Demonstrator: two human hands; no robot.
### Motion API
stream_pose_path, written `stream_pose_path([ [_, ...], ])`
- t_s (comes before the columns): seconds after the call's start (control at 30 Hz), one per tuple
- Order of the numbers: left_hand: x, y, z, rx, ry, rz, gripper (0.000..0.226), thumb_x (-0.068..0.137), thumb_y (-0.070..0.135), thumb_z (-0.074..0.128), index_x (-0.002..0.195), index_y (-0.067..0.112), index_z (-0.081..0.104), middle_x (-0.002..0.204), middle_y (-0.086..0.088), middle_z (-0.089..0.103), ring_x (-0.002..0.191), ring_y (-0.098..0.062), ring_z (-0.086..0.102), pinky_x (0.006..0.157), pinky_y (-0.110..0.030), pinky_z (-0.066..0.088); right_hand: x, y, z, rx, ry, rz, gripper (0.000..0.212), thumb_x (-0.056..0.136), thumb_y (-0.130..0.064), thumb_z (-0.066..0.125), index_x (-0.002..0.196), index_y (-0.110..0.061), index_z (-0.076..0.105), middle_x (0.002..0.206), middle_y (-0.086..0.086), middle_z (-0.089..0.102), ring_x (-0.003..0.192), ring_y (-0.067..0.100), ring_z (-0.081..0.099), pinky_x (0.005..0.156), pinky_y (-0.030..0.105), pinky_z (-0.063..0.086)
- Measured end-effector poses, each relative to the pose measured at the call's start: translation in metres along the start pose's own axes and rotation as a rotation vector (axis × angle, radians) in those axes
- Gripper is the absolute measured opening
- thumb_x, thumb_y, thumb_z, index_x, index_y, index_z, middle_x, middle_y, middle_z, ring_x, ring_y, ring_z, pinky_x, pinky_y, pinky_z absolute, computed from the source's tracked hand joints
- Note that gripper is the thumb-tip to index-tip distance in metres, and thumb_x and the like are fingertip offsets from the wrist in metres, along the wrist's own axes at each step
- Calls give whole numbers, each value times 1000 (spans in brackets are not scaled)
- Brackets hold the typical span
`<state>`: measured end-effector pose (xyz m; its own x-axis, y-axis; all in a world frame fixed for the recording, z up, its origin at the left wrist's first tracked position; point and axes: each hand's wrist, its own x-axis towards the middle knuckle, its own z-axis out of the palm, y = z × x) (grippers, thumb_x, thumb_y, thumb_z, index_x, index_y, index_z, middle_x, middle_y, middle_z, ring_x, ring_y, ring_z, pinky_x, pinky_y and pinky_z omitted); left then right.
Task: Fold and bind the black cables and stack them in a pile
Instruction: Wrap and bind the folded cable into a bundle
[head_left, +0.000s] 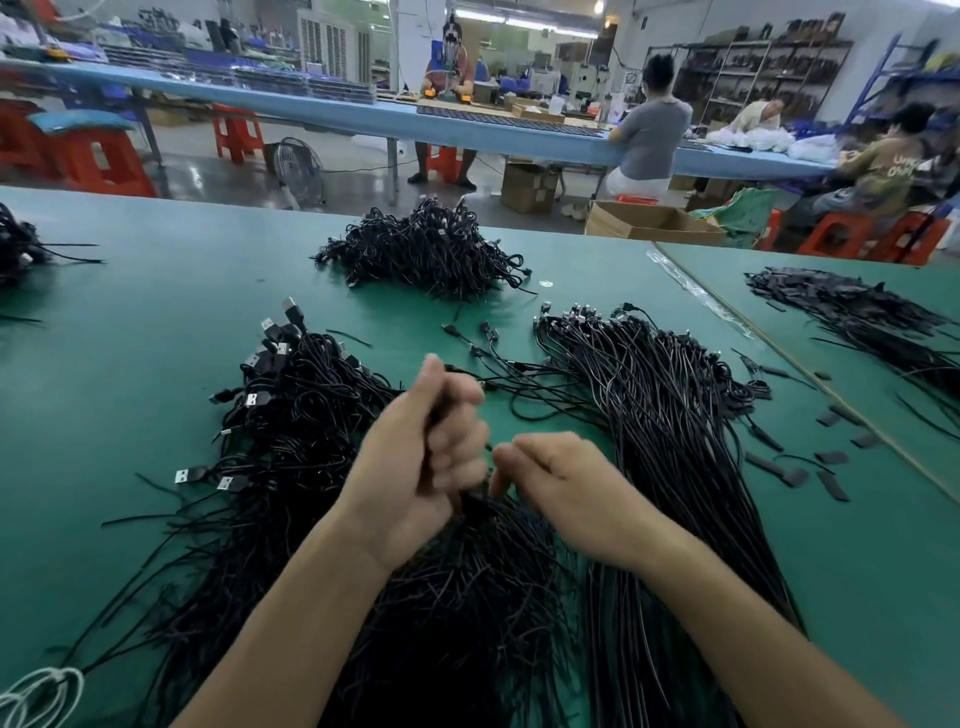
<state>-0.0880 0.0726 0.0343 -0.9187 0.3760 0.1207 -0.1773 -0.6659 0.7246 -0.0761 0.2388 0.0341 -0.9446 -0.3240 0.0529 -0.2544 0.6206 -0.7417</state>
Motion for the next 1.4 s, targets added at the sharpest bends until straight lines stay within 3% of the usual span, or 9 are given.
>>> stream_pose_path([
  [0.17, 12, -15, -19, 344, 242, 267, 42, 101, 36, 38, 103, 11, 72, 91, -4, 76, 91, -17, 73, 80, -26, 58, -8, -19, 6, -195, -103, -106, 37, 100, -29, 52, 65, -17, 48, 57, -4, 47, 54, 9, 40, 53, 24, 33],
  [0.3, 6, -22, -15, 958, 114, 214, 49, 99, 40, 39, 84, 9, 74, 74, -2, 72, 66, -11, 68, 62, -23, 53, -4, -30, -14, -174, 130, -208, 20, 95, -31, 64, 76, -23, 67, 65, -18, 58, 61, 0, 54, 58, 14, 39],
  [0.5, -7, -8, 0, 630, -132, -122, 60, 99, 60, 36, 58, 19, 51, 45, 7, 30, 38, -10, 23, 37, -20, 26, 8, -13, -36, 157, 328, -206, 31, 73, -50, 79, 71, -20, 71, 52, -9, 45, 51, 7, 34, 50, 25, 31],
  [0.63, -9, 7, 0, 208, -240, -201, 53, 101, 49, 39, 58, 19, 45, 43, 10, 31, 34, -4, 25, 34, -16, 29, 8, -4, -12, 288, 208, -66, 41, 84, -62, 55, 71, -27, 72, 54, -3, 41, 53, 16, 34, 50, 30, 27],
  [0.77, 1, 9, -6, -122, -37, 59, 49, 100, 41, 41, 72, 15, 72, 58, 6, 56, 50, -6, 54, 51, -20, 51, 3, -2, 5, -28, -14, 39, 33, 103, -42, 48, 87, -28, 73, 56, -8, 52, 48, 5, 42, 49, 21, 34],
  [0.97, 9, -10, -19, 520, 209, 322, 37, 96, 39, 42, 116, 21, 67, 112, 2, 75, 110, -12, 68, 90, -21, 53, -4, -24, -6, -241, -67, -68, 27, 100, -32, 53, 85, -14, 67, 64, -1, 58, 57, 10, 49, 55, 26, 38],
  [1.07, 4, -18, -11, 906, 65, 194, 35, 104, 29, 41, 92, 24, 73, 79, 9, 74, 77, -5, 70, 69, -16, 53, -1, -29, -23, -263, 103, -129, 21, 92, -40, 65, 77, -27, 69, 64, -11, 61, 61, 4, 55, 59, 27, 44],
  [1.2, -2, -12, -1, 763, 31, -119, 57, 106, 39, 35, 64, 16, 67, 47, 1, 55, 38, -11, 49, 39, -19, 39, 3, -22, -36, -91, 221, -185, 19, 77, -41, 83, 74, -26, 71, 60, 4, 60, 51, 17, 47, 51, 34, 43],
  [1.4, -5, 9, -8, 26, -214, -259, 51, 102, 40, 42, 58, 17, 55, 42, 11, 35, 34, -1, 26, 32, -14, 26, 10, -9, -14, 187, 262, -127, 27, 87, -46, 64, 81, -22, 74, 61, 1, 61, 53, -2, 48, 49, 19, 36],
])
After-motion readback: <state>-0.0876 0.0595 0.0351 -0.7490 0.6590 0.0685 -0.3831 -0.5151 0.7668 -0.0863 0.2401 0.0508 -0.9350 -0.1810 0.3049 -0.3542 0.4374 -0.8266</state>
